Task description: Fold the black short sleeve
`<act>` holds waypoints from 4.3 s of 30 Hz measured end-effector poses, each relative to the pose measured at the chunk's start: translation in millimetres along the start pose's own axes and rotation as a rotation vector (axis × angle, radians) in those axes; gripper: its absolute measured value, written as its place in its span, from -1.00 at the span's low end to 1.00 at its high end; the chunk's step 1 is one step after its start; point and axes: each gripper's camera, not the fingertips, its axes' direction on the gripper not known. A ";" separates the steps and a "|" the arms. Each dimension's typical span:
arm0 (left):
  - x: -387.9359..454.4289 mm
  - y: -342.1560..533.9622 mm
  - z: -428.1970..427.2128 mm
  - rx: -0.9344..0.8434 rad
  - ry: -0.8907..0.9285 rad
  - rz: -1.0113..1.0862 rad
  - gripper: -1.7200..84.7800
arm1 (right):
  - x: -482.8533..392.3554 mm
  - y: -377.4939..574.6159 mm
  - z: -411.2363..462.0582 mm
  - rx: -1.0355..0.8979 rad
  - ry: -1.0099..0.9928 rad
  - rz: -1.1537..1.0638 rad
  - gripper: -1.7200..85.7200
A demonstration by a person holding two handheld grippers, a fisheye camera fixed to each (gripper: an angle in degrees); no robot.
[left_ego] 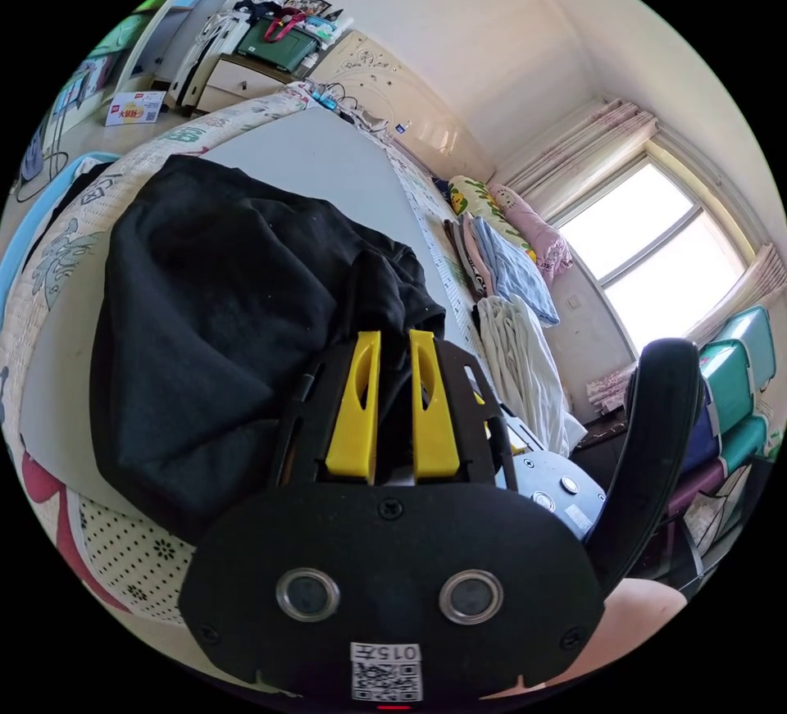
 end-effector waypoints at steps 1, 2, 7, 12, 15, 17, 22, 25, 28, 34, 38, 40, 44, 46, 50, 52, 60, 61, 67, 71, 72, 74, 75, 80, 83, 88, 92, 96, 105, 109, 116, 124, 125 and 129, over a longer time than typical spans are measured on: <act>-0.6 0.1 -0.6 0.001 0.003 -0.001 -0.82 | 0.1 -0.4 -0.4 0.001 0.003 -0.001 -0.90; -0.9 0.1 -0.9 0.001 0.004 -0.001 -0.82 | 0.2 -0.7 -0.5 0.000 0.004 -0.002 -0.90; -2.2 -0.5 -3.1 -0.001 0.008 -0.006 -0.82 | 3.2 -3.1 -1.8 -0.001 0.004 -0.001 -0.90; -4.3 -0.2 -5.0 0.000 0.016 -0.012 -0.82 | 5.3 -4.6 -3.2 0.000 0.008 -0.004 -0.90; -4.4 -0.2 -5.6 -0.001 0.014 -0.011 -0.82 | 7.5 -5.5 -3.8 0.001 0.006 -0.003 -0.90; -4.4 -0.4 -5.9 -0.001 0.013 -0.011 -0.82 | 9.0 -6.3 -4.1 0.000 0.005 -0.002 -0.90; -5.3 -0.8 -6.5 -0.004 0.013 -0.013 -0.82 | 12.5 -8.0 -5.4 0.001 0.005 -0.003 -0.90; -5.8 -0.6 -6.7 -0.003 0.013 -0.013 -0.82 | 14.5 -8.4 -6.2 0.003 0.004 -0.003 -0.90; -6.8 -0.4 -6.8 -0.003 0.016 -0.014 -0.82 | 16.2 -8.9 -7.1 0.004 0.006 -0.004 -0.90; -7.6 -1.5 -5.8 -0.006 0.013 -0.013 -0.82 | 20.3 -10.8 -8.4 0.003 0.004 -0.003 -0.90; -8.1 -2.1 -4.8 -0.008 0.012 -0.020 -0.82 | 23.8 -12.0 -9.2 0.001 -0.003 0.000 -0.90; -8.5 -3.2 -3.9 -0.012 0.011 -0.021 -0.82 | 25.3 -13.2 -9.8 -0.003 -0.005 0.001 -0.90; -8.3 -5.0 -2.6 -0.019 0.005 -0.022 -0.82 | 28.4 -14.3 -11.0 -0.005 -0.012 0.008 -0.90; -8.1 -5.5 -1.7 -0.021 0.001 -0.023 -0.82 | 30.5 -14.7 -12.0 -0.005 -0.018 0.011 -0.90; -8.3 -7.6 -0.3 -0.028 -0.004 -0.028 -0.82 | 33.2 -16.0 -13.5 -0.009 -0.027 0.023 -0.90; -8.7 -8.6 0.4 -0.030 -0.005 -0.029 -0.82 | 34.1 -16.4 -14.8 -0.009 -0.029 0.028 -0.90; -10.7 -10.8 2.4 -0.030 -0.003 -0.024 -0.82 | 32.5 -17.3 -20.6 -0.007 -0.025 0.027 -0.90; -11.2 -11.2 2.7 -0.030 -0.002 -0.024 -0.82 | 31.9 -17.5 -21.6 -0.007 -0.024 0.026 -0.90; -12.9 -13.5 4.2 -0.029 0.001 -0.024 -0.82 | 28.6 -18.3 -27.0 -0.007 -0.022 0.026 -0.90; -14.1 -15.0 5.0 -0.029 0.003 -0.025 -0.82 | 25.6 -18.4 -30.7 -0.006 -0.020 0.026 -0.90; -14.5 -15.5 5.2 -0.029 0.004 -0.025 -0.82 | 24.6 -18.3 -31.9 -0.006 -0.020 0.027 -0.90; -15.1 -16.3 5.6 -0.029 0.005 -0.025 -0.82 | 22.9 -18.0 -33.9 -0.006 -0.021 0.030 -0.90; -15.4 -16.9 5.8 -0.030 0.006 -0.025 -0.82 | 21.7 -17.9 -35.2 -0.005 -0.020 0.031 -0.90; -17.1 -19.5 7.0 -0.029 0.010 -0.026 -0.82 | 15.8 -17.1 -40.3 -0.005 -0.019 0.033 -0.90; -17.7 -21.5 7.9 -0.030 0.011 -0.026 -0.82 | 11.7 -16.5 -43.3 -0.005 -0.020 0.035 -0.90; -18.7 -25.1 9.7 -0.028 0.012 -0.026 -0.82 | 3.0 -14.6 -48.4 -0.004 -0.019 0.035 -0.89; -19.6 -27.9 11.1 -0.028 0.015 -0.027 -0.82 | -3.9 -13.0 -51.4 -0.005 -0.017 0.036 -0.89; -19.5 -31.3 12.9 -0.028 0.013 -0.029 -0.82 | -11.5 -10.5 -54.1 -0.006 -0.022 0.038 -0.89; -18.6 -39.4 17.1 -0.029 0.011 -0.031 -0.82 | -31.2 -2.8 -56.9 -0.008 -0.027 0.043 -0.90; -17.8 -43.1 19.2 -0.029 0.012 -0.030 -0.82 | -41.7 2.1 -56.4 -0.009 -0.027 0.044 -0.90; -14.9 -48.5 22.3 -0.028 0.010 -0.028 -0.82 | -58.3 12.0 -52.3 -0.009 -0.029 0.045 -0.90; -7.8 -54.0 25.7 -0.029 0.004 -0.021 -0.82 | -78.6 28.7 -40.2 -0.007 -0.036 0.050 -0.90; -7.2 -54.3 25.9 -0.029 0.004 -0.020 -0.82 | -80.0 30.0 -39.0 -0.007 -0.036 0.050 -0.90; -4.8 -56.1 27.3 -0.026 0.013 -0.029 -0.82 | -90.2 39.2 -28.9 -0.010 -0.035 0.052 -0.90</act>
